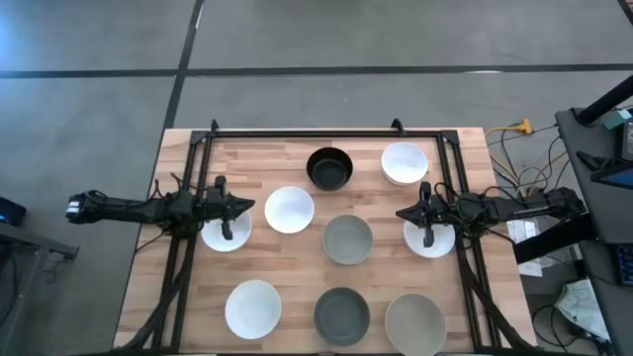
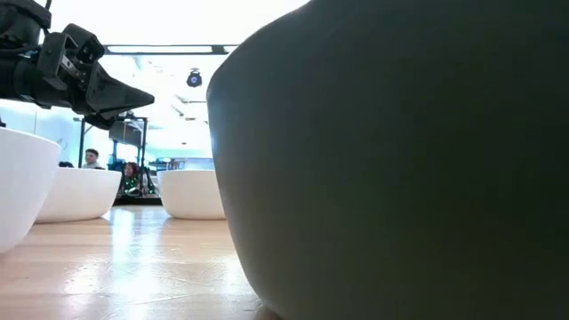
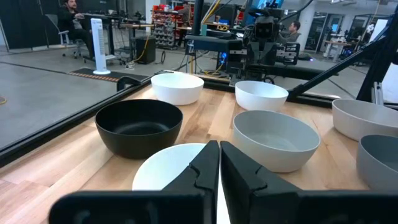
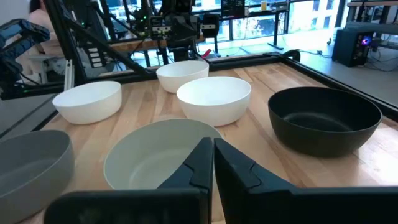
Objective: Nest bowls inside each other
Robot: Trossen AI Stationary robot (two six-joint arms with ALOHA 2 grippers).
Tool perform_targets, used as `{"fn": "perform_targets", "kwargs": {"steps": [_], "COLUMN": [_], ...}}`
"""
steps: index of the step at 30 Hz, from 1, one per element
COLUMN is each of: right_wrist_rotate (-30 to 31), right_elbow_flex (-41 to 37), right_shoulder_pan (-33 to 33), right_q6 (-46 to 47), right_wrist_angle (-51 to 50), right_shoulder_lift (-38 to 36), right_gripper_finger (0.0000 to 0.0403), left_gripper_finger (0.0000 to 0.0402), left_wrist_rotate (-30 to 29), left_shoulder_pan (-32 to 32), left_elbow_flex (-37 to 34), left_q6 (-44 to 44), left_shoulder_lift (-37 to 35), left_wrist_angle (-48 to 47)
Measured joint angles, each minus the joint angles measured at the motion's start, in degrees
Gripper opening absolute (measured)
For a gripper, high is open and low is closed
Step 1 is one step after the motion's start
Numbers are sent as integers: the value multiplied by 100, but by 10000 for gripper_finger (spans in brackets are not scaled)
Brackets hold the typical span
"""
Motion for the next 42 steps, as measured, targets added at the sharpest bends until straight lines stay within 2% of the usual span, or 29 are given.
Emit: {"fn": "perform_targets", "kwargs": {"steps": [30,33,42], "right_wrist_rotate": [2,87,152], "right_elbow_flex": [0,0,2], "right_shoulder_pan": [-4,-13,-13], "right_q6": [-7,-361,-493], "right_wrist_angle": [66,95,85], "right_shoulder_lift": [-2,-4,12], "right_gripper_finger": [9,9,9], "left_gripper_finger": [0,0,0], "left_wrist_rotate": [1,0,0], "left_shoulder_pan": [-1,-2,-2], "left_elbow_flex": [0,0,0], "left_q6": [1,2,0], "left_shoulder_lift": [-1,-2,0], "left_wrist_angle": [-1,-2,-1]}}
